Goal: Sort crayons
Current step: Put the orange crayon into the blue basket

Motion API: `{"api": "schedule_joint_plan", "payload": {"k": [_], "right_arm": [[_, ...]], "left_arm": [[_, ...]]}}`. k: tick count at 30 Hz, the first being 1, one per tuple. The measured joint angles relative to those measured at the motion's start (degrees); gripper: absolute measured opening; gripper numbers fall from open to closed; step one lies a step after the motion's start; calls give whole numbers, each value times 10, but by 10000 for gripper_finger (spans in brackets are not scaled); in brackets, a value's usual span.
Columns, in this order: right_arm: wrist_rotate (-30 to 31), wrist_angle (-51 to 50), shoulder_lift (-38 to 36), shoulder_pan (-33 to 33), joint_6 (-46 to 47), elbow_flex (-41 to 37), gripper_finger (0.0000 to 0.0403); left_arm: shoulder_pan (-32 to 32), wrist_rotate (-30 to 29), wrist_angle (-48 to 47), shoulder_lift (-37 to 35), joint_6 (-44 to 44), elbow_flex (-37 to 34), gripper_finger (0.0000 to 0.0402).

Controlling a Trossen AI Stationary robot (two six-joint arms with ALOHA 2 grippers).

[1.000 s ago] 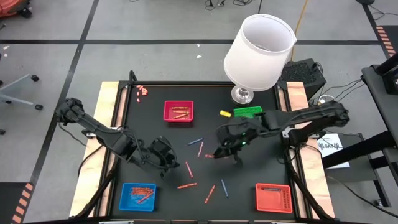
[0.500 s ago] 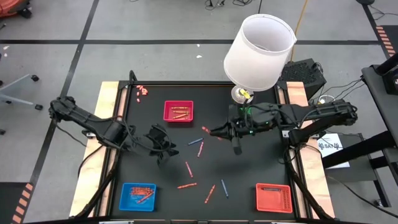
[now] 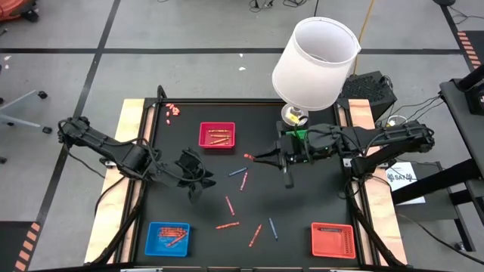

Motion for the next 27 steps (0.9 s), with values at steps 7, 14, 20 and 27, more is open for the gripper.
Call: {"api": "schedule_joint_plan", "payload": {"k": [7, 14, 20, 27], "right_arm": [[0, 6, 0, 0, -102, 0, 2], [-2, 47, 0, 1, -183, 0, 2], [-2, 65, 0, 1, -214, 0, 2], [-2, 64, 0, 1, -225, 0, 2]], "left_arm": [[0, -12, 0, 0, 15, 0, 175], [0, -12, 3, 0, 15, 0, 175], [0, -12, 3, 0, 19, 0, 175], [0, -16, 3, 0, 19, 0, 175]]}}
